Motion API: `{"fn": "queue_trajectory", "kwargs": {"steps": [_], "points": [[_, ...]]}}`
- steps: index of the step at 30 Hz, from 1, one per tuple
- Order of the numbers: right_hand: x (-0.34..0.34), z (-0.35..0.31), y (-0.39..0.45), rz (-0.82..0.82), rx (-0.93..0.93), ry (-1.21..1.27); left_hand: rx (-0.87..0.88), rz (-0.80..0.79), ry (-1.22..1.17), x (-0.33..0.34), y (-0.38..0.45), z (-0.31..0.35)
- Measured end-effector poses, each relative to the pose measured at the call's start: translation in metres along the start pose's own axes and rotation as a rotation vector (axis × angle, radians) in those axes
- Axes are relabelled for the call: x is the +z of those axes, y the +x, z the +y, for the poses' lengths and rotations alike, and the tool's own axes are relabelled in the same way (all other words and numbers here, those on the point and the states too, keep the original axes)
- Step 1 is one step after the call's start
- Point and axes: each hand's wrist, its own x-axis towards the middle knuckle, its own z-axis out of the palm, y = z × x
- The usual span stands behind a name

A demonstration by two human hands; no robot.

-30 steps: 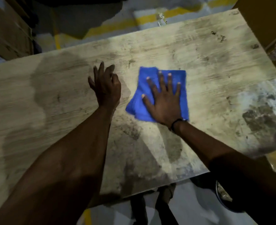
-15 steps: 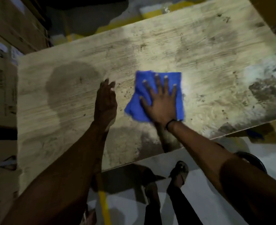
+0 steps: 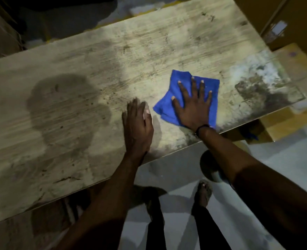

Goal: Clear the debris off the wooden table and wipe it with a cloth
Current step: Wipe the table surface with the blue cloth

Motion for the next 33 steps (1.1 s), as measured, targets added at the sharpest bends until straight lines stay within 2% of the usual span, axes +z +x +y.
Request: {"fn": "queue_trajectory", "kwargs": {"steps": [1,4,6,8,11,13,15,17,20,22,24,26,28,29,31,33], "points": [[0.0,0.0,-0.006,-0.009,-0.062,-0.002,-0.011,0.005,-0.022,0.008,0.004,0.01],[-0.003,0.034,-0.023,-0.055,-0.424,0.038,-0.023,0.0,-0.048,0.028,0.022,0.035],[-0.01,0.077,-0.019,-0.072,-0.517,0.052,-0.056,0.021,-0.064,0.042,0.033,0.052],[-0.017,0.123,-0.004,-0.059,-0.435,0.039,-0.082,0.052,-0.039,0.055,0.046,0.067],[-0.026,0.175,0.027,-0.027,-0.184,0.013,-0.122,0.076,0.034,0.07,0.069,0.088],[-0.023,0.176,0.039,0.008,0.004,0.014,-0.14,0.089,0.095,0.076,0.081,0.094],[-0.016,0.151,0.04,0.036,0.106,0.001,-0.137,0.093,0.187,0.08,0.085,0.092],[-0.011,0.128,0.036,0.021,-0.013,-0.008,-0.138,0.108,0.226,0.085,0.086,0.09],[-0.01,0.121,0.042,-0.067,-0.497,0.046,-0.14,0.147,0.228,0.089,0.087,0.087],[-0.01,0.131,0.07,-0.099,-0.682,0.064,-0.128,0.157,0.236,0.09,0.088,0.087],[-0.005,0.141,0.105,-0.076,-0.625,0.05,-0.127,0.155,0.238,0.09,0.087,0.087],[-0.002,0.145,0.142,-0.002,-0.362,0.044,-0.128,0.162,0.231,0.089,0.087,0.088],[0.0,0.135,0.165,0.013,-0.093,0.05,-0.122,0.176,0.235,0.09,0.087,0.088],[0.003,0.125,0.169,0.006,-0.018,0.058,-0.116,0.185,0.25,0.091,0.087,0.088],[0.007,0.1,0.165,-0.013,-0.076,0.06,-0.101,0.195,0.294,0.091,0.088,0.084],[0.011,0.09,0.154,-0.035,-0.386,0.051,-0.086,0.181,0.306,0.093,0.088,0.082]]}}
